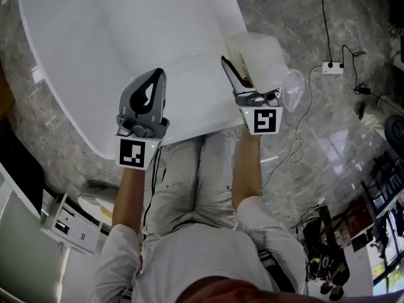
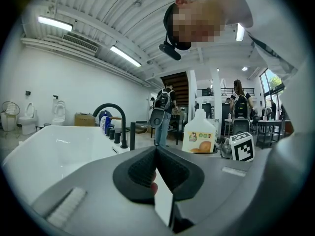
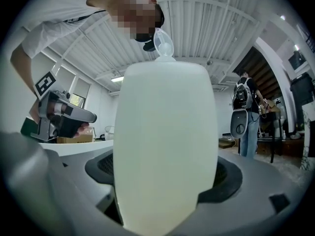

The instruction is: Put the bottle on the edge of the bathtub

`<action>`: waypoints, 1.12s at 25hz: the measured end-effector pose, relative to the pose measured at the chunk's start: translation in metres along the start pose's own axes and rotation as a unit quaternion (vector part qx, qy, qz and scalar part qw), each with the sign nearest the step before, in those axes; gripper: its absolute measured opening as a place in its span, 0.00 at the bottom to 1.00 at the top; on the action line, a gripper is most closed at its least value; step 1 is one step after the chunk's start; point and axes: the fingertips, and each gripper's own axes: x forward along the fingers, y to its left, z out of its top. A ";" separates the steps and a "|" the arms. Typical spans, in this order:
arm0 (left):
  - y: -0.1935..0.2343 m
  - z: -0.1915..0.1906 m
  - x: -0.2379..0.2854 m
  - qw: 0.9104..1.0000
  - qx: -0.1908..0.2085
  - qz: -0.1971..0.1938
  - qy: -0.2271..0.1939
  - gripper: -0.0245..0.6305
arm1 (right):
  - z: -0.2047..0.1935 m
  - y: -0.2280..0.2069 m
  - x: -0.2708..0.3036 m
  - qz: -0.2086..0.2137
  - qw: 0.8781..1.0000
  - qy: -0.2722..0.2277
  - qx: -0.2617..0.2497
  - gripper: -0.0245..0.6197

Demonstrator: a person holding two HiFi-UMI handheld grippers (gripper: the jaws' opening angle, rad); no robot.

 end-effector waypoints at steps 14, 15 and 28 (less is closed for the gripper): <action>-0.005 0.073 -0.045 1.000 0.011 0.009 -0.011 0.03 | 0.072 0.004 -0.022 -0.014 1.000 0.019 -0.007 0.75; -0.006 0.081 -0.049 1.000 0.013 0.009 -0.012 0.03 | 0.079 0.005 -0.024 -0.016 1.000 0.020 -0.006 0.75; -0.019 0.176 -0.109 0.998 0.024 0.015 -0.047 0.03 | 0.197 0.018 -0.053 -0.019 1.000 0.007 -0.006 0.73</action>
